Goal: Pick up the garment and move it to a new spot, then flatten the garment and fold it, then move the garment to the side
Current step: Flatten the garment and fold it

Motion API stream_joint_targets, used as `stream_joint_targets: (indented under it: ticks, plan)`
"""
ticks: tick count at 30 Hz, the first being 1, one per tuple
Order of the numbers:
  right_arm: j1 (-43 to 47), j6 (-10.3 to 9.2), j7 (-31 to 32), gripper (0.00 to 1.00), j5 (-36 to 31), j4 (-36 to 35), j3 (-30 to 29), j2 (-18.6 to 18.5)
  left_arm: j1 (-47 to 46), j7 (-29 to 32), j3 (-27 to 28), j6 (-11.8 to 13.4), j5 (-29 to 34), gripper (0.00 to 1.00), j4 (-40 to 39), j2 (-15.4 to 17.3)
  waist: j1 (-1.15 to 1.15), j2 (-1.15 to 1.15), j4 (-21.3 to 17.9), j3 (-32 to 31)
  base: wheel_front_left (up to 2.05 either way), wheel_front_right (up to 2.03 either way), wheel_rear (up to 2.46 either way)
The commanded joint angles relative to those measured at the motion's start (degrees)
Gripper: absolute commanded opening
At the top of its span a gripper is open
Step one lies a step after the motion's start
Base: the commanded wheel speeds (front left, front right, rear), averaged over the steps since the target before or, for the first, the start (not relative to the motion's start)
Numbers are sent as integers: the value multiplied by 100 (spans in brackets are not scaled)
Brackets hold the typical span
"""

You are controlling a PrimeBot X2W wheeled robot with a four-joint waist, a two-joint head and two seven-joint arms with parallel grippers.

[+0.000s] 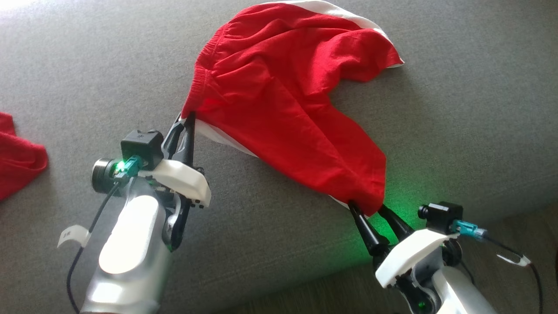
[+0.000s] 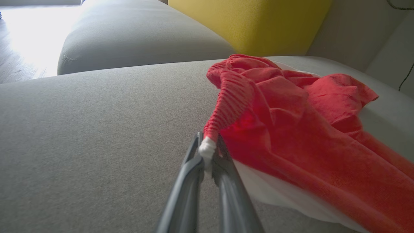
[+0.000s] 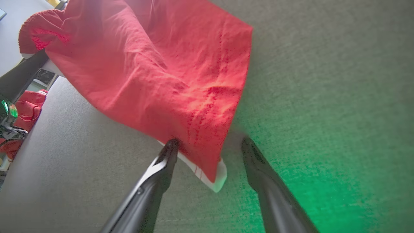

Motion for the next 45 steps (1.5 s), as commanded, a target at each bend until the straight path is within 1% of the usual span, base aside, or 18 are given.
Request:
stream_joint_targets:
  ticks: [1,7,8,10,12,16,19,23,26,32,36,37,39,40,41,45]
  plan:
    - [-82,-2,30,100,29,-8,226,32,-100,-32,116,29,-1,0,-186,103,0,0,10,4,0,0,0]
    - [-223,-2,160,100,225,296,434,32,-109,-32,71,48,-22,0,-220,107,0,0,84,18,0,0,0]
    - [-237,-2,207,91,258,331,491,32,-111,-32,64,52,-26,0,-223,108,0,0,94,18,0,0,0]
    - [-260,-2,296,41,332,389,583,32,-113,-32,52,59,-34,0,-226,113,0,0,112,17,0,0,0]
    - [-283,-2,356,0,366,420,675,32,-109,-32,45,64,-46,0,-225,122,0,0,125,6,0,0,0]
    - [-323,-2,369,0,332,352,873,32,-94,-32,35,73,-74,0,-214,147,0,0,147,-37,0,0,0]
    - [-358,-2,264,0,250,220,888,32,-51,-25,65,59,-159,0,-204,154,0,0,158,-134,0,0,0]
    - [-410,-2,167,0,76,-44,774,15,63,44,170,-33,-436,0,-270,130,0,0,184,-324,0,0,0]
    - [-458,-2,123,0,-80,-354,628,-81,162,210,354,-183,-877,0,-403,91,0,0,228,-500,0,0,0]
    - [-618,-2,249,0,-233,-1217,347,-287,268,804,544,-367,-1467,0,-902,140,0,0,360,-878,0,0,0]
    - [-824,-2,518,0,-326,-1773,258,-465,293,1397,649,-462,-1940,0,-1384,193,0,0,448,-1102,0,0,0]
    - [-943,-2,645,0,-319,-2025,203,-535,301,1685,749,-474,-2208,0,-1663,205,0,0,492,-1225,0,0,0]
    - [-1051,-2,747,0,-225,-2266,118,-563,320,1946,874,-440,-2476,0,-1969,201,0,0,534,-1350,0,0,0]
    - [-1051,-2,747,0,-225,-2266,118,-563,320,1946,874,-440,-2476,0,-1969,201,0,0,534,-1350,0,0,0]
    - [-1103,-2,795,0,-207,-2382,88,-597,332,2058,949,-396,-2611,0,-2130,192,0,0,558,-1410,0,0,0]
    - [-1225,-2,971,0,-121,-2777,-62,-653,413,2399,1281,-89,-3236,0,-2778,100,0,0,656,-1622,0,0,0]
